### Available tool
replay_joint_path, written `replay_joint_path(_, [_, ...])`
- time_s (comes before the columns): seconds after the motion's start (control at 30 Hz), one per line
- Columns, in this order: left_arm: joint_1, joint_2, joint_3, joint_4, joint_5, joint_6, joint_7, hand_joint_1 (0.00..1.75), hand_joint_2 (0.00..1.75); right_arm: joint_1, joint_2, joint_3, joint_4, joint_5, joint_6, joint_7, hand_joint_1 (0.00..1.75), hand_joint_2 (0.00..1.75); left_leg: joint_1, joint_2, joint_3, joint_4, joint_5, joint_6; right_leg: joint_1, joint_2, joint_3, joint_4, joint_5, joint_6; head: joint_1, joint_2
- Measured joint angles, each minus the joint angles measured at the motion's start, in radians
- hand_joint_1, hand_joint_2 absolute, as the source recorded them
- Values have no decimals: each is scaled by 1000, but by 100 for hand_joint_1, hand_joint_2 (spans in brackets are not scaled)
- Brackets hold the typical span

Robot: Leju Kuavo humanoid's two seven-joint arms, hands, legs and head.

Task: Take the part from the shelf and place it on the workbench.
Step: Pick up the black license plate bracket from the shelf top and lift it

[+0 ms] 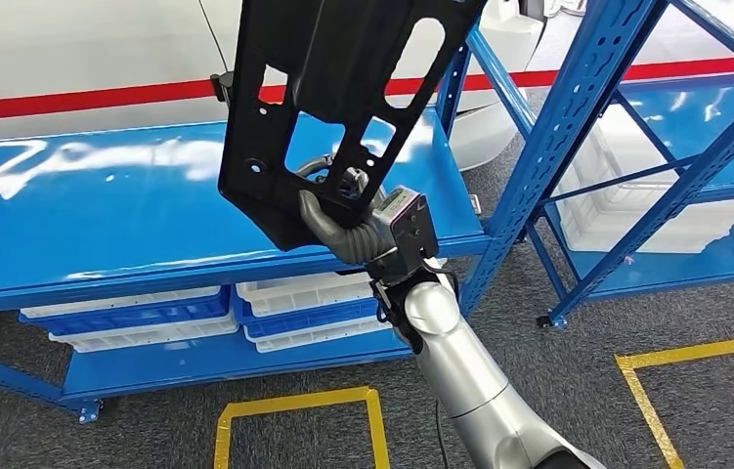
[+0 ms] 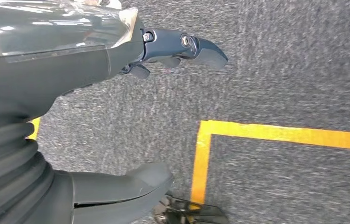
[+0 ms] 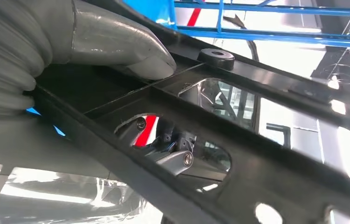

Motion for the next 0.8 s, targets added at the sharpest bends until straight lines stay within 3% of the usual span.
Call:
replay_joint_path(0.03, [0, 0, 0, 0, -2, -1, 0, 0, 175, 1, -2, 0, 1, 0, 0, -2, 175, 175, -1, 0, -12, 1, 9, 0, 1, 0, 15, 4, 9, 7, 0, 0])
replay_joint_path(0.1, [0, -2, 0, 0, -4, -2, 0, 0, 175, 2, -5, 1, 2, 0, -1, -7, 175, 175, -3, -1, -33, 2, 26, -3, 3, 0, 94, -89, 49, 19, 0, 0])
replay_joint_path(0.17, [-1, -4, 0, 0, -7, -3, 0, 0, 175, 2, -5, 2, 0, 0, -1, -13, 175, 175, -8, -1, -47, 6, 41, -11, 9, 0, 201, -247, 64, 15, -1, 0])
replay_joint_path(0.23, [-1, -6, 0, 0, -9, -2, 1, 0, 175, 3, -4, 2, -4, -1, -2, -18, 175, 175, -10, -1, -54, 8, 56, -19, 14, 1, 249, -329, 55, 5, -2, 0])
replay_joint_path(0.3, [0, -6, 0, 0, -10, -2, 1, 0, 175, 9, -6, 2, -6, -4, -4, -23, 175, 175, -7, -3, -60, 10, 63, -29, 9, 1, 240, -335, 63, -6, -3, 0])
replay_joint_path(0.33, [1, -5, 0, 0, -9, -2, 0, 0, 175, 11, -7, 2, -7, -6, -5, -27, 175, 175, -4, -5, -67, 23, 46, -35, 4, -1, 234, -335, 71, -16, -3, 0])
replay_joint_path(0.4, [3, -5, 1, 0, -5, -2, -2, 0, 175, 17, -9, 0, -8, -9, -8, -39, 175, 175, 4, -6, -95, 102, -40, -48, -3, -4, 217, -336, 92, -32, -6, 0])
replay_joint_path(0.47, [5, -5, 5, 0, -1, -2, -4, 0, 175, 26, -12, -2, -9, -11, -10, -49, 175, 175, 11, -6, -127, 231, -125, -61, -2, -5, 190, -333, 112, -37, -7, 0])
replay_joint_path(0.5, [5, -5, 8, 0, 1, -2, -6, 0, 175, 30, -14, -4, -10, -12, -12, -52, 175, 175, 14, -6, -132, 280, -136, -66, -1, -5, 175, -329, 121, -35, -7, 0])
replay_joint_path(0.53, [6, -5, 11, 0, 4, -1, -7, 0, 175, 34, -17, -5, -10, -12, -13, -54, 175, 175, 18, -6, -123, 299, -122, -70, -2, -5, 159, -324, 129, -33, -8, 0])
replay_joint_path(0.6, [6, -4, 15, 0, 7, -1, -10, 0, 175, 40, -20, -8, -13, -12, -17, -58, 175, 175, 25, -6, -57, 237, -66, -73, -4, -5, 130, -308, 140, -24, -8, 0])
replay_joint_path(0.63, [5, -4, 16, 0, 7, 0, -11, 0, 175, 43, -22, -11, -17, -12, -19, -62, 175, 175, 27, -7, -7, 172, -57, -73, -4, -4, 117, -300, 144, -20, -8, 0])
replay_joint_path(0.7, [4, -4, 18, 0, 6, 0, -12, 0, 175, 48, -23, -17, -27, -11, -23, -70, 175, 175, 23, -9, 66, 60, -72, -68, -2, -5, 102, -289, 154, -5, -7, 0])
replay_joint_path(0.73, [4, -4, 18, 0, 5, 0, -12, 0, 175, 52, -24, -20, -32, -9, -24, -74, 175, 175, 19, -11, 77, 35, -84, -64, -2, -5, 97, -288, 160, 3, -7, 0])
replay_joint_path(0.8, [5, -5, 19, 0, 3, -1, -12, 0, 175, 62, -28, -26, -41, -5, -25, -81, 175, 175, 14, -8, 69, 21, -75, -46, -2, -6, 90, -288, 172, 19, -6, 0])
